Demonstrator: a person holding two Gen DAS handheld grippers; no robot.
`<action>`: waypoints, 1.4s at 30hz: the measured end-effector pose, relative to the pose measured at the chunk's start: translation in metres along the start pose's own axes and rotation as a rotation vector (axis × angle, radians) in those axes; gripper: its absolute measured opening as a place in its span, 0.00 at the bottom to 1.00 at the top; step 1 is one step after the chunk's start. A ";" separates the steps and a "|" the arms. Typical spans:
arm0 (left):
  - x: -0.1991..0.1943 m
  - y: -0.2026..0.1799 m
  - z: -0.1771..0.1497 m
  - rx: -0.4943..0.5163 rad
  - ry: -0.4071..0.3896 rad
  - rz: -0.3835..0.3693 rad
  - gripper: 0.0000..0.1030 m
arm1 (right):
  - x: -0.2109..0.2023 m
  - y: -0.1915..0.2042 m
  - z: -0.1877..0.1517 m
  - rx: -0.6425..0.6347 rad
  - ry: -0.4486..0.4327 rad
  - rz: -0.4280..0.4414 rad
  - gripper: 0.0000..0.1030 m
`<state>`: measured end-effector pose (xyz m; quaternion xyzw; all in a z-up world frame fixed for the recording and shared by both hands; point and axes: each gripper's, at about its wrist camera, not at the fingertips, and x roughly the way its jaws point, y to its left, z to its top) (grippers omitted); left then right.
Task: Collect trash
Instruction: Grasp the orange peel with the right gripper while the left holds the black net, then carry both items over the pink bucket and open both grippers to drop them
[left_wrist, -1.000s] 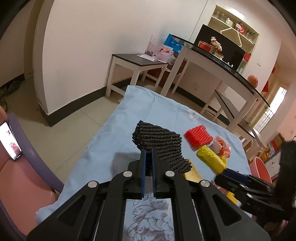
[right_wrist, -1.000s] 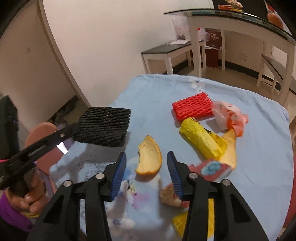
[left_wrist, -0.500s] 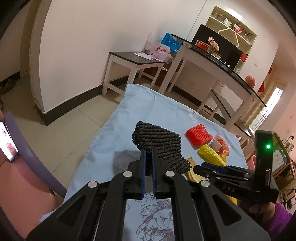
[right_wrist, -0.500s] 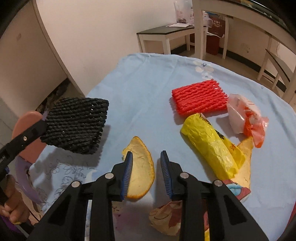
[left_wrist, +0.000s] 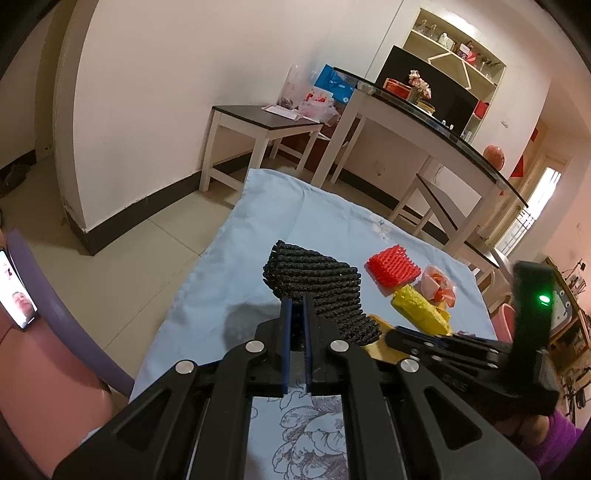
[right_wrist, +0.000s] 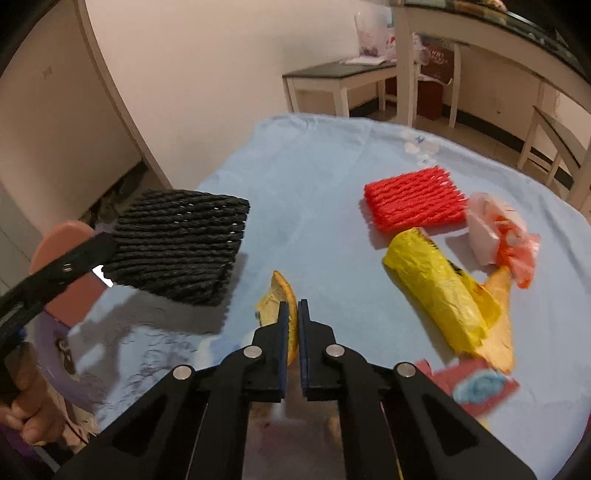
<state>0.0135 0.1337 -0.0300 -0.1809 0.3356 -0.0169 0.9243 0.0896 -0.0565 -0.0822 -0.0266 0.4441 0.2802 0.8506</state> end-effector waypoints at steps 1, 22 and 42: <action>-0.001 -0.001 0.001 -0.002 -0.002 -0.003 0.05 | -0.009 0.002 -0.002 0.003 -0.019 0.001 0.04; -0.013 -0.094 0.005 0.110 -0.066 -0.131 0.05 | -0.133 -0.045 -0.049 0.143 -0.231 -0.069 0.04; 0.061 -0.303 -0.034 0.351 0.131 -0.389 0.05 | -0.247 -0.249 -0.138 0.521 -0.394 -0.483 0.04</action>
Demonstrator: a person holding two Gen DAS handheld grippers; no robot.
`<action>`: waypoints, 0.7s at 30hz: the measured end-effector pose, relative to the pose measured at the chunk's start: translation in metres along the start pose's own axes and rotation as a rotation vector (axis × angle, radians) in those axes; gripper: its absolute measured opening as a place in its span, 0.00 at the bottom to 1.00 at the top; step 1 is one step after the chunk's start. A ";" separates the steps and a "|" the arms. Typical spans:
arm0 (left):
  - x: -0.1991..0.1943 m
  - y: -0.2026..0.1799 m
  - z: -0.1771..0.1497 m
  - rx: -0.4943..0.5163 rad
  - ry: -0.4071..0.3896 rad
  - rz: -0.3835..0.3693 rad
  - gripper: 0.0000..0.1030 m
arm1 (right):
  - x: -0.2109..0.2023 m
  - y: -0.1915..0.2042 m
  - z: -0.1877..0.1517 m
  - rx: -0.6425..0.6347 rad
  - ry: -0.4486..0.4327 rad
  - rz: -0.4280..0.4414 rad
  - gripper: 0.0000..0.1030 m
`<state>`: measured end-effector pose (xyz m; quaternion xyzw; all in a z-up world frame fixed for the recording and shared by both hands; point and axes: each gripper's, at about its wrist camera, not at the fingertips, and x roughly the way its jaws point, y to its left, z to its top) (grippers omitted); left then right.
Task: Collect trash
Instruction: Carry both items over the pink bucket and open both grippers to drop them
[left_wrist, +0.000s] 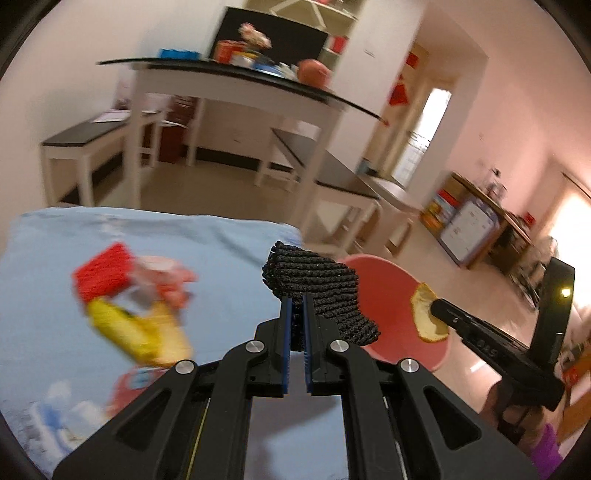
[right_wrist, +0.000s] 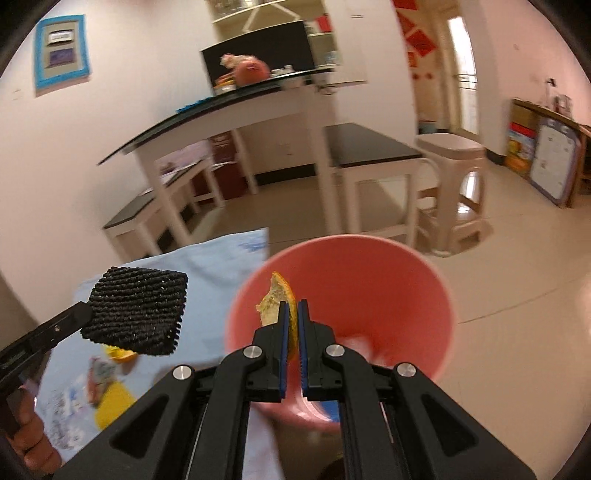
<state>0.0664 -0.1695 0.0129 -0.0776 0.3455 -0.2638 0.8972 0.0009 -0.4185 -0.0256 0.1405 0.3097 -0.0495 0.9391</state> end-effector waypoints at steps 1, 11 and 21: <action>0.009 -0.009 0.001 0.015 0.011 -0.016 0.05 | 0.002 -0.009 -0.001 0.008 0.000 -0.018 0.04; 0.059 -0.057 -0.009 0.140 0.078 -0.060 0.05 | 0.021 -0.047 -0.011 0.044 0.034 -0.069 0.04; 0.075 -0.068 -0.016 0.167 0.123 -0.083 0.08 | 0.031 -0.055 -0.013 0.077 0.039 -0.085 0.31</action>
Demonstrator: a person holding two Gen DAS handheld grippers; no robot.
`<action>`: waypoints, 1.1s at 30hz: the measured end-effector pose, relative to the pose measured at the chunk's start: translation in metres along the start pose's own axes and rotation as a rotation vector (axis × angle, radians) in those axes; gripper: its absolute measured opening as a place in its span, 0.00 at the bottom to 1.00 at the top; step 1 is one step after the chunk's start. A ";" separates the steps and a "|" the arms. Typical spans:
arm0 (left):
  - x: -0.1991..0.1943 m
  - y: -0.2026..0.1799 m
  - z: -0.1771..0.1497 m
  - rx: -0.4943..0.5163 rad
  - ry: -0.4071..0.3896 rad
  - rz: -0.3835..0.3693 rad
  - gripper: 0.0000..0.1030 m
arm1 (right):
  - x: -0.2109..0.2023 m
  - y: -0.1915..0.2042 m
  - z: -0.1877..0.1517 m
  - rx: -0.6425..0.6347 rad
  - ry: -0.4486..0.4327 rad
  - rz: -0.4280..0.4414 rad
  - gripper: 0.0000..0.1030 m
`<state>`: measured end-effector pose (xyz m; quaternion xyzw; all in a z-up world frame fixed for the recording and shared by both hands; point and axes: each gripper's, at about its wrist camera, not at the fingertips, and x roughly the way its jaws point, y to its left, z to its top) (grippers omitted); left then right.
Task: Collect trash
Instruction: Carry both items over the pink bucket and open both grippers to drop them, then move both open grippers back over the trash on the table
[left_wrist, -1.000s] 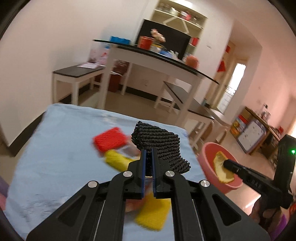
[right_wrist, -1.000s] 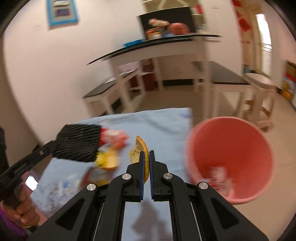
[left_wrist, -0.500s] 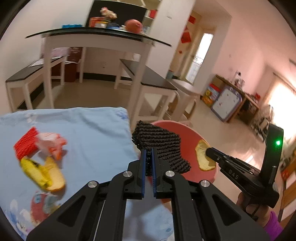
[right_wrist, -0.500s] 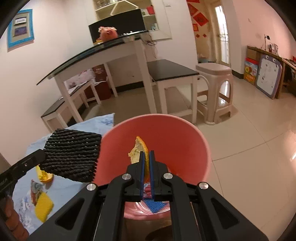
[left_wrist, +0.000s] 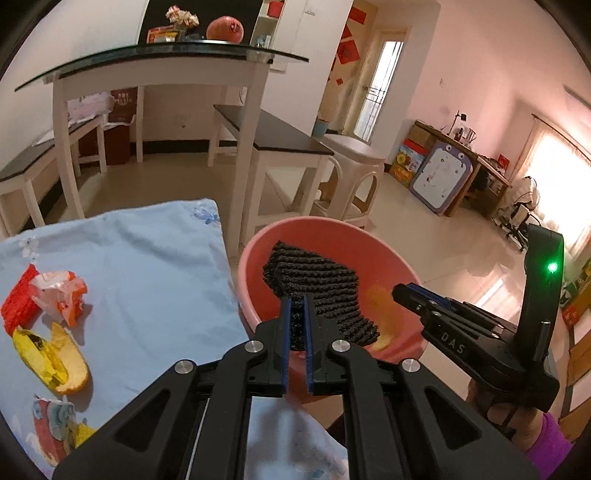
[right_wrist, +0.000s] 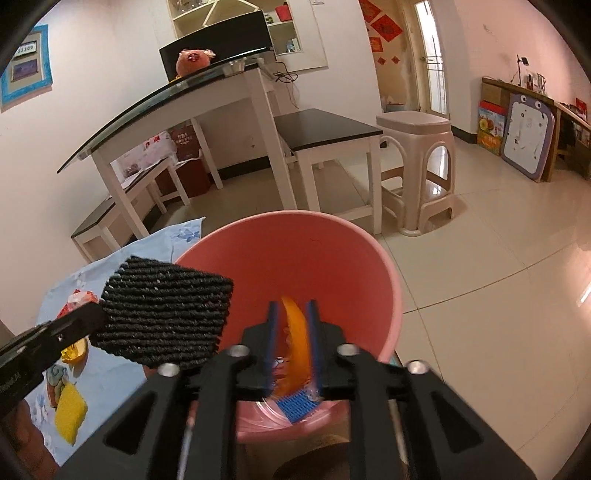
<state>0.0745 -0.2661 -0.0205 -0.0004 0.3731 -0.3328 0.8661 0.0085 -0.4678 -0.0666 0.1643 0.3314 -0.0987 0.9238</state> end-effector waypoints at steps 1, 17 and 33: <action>0.001 0.000 0.000 -0.003 0.010 -0.005 0.08 | -0.001 0.000 0.000 0.001 -0.004 0.002 0.35; -0.014 -0.006 0.003 -0.003 -0.024 -0.087 0.44 | -0.028 0.005 -0.003 -0.017 -0.051 0.023 0.37; -0.077 0.014 -0.020 0.033 -0.113 0.080 0.44 | -0.054 0.069 -0.016 -0.148 -0.052 0.171 0.42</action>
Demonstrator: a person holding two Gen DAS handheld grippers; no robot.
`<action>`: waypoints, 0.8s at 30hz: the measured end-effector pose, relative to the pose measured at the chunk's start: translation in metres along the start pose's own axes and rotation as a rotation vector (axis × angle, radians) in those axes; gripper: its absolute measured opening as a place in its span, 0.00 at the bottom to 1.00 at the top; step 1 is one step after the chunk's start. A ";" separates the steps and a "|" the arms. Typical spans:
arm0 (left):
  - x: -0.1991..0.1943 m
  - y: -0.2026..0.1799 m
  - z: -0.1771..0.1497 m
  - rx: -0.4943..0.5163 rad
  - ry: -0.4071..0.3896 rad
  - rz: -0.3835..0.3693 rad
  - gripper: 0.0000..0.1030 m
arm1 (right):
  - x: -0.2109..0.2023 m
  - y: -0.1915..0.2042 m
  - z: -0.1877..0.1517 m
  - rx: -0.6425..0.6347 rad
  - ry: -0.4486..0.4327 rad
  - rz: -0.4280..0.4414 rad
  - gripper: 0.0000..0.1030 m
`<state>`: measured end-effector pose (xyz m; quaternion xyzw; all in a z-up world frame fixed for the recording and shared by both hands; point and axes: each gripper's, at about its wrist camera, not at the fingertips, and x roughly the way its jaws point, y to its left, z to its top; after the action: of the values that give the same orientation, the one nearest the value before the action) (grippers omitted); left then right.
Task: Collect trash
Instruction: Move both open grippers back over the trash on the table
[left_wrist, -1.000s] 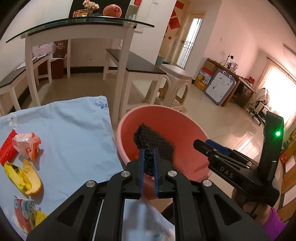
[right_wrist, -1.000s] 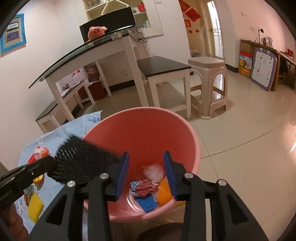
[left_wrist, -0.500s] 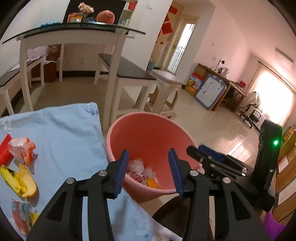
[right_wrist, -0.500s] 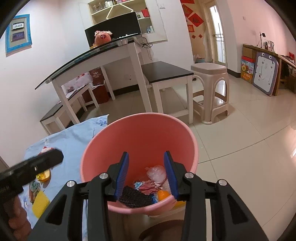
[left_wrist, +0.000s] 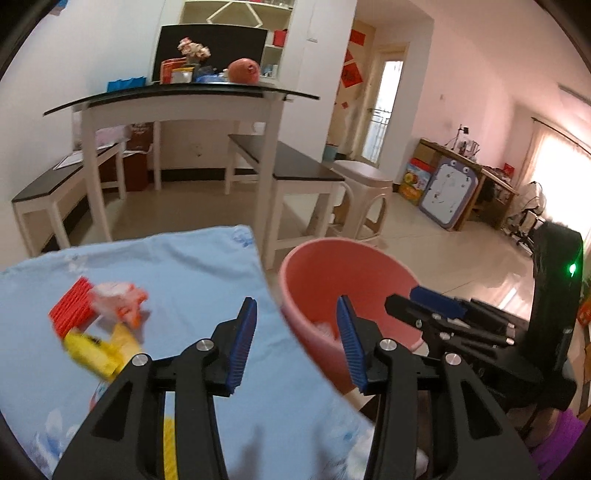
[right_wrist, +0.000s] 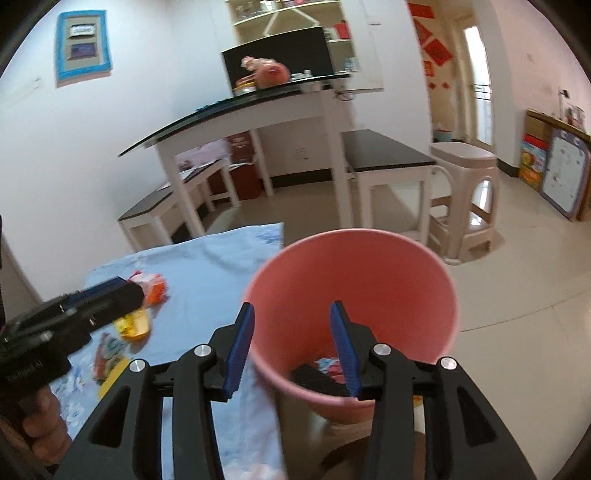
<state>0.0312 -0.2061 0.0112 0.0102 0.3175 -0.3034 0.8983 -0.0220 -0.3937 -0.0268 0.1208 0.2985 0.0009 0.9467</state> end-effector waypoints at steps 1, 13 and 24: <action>-0.004 0.004 -0.003 -0.004 0.002 0.013 0.44 | 0.001 0.006 -0.001 -0.006 0.003 0.013 0.42; -0.062 0.072 -0.036 -0.129 -0.053 0.149 0.44 | 0.023 0.088 -0.011 -0.076 0.074 0.181 0.45; -0.088 0.121 -0.062 -0.216 -0.058 0.190 0.44 | 0.033 0.134 -0.024 -0.064 0.131 0.249 0.54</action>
<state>0.0095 -0.0467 -0.0084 -0.0652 0.3200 -0.1813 0.9276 0.0014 -0.2560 -0.0341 0.1262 0.3423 0.1360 0.9211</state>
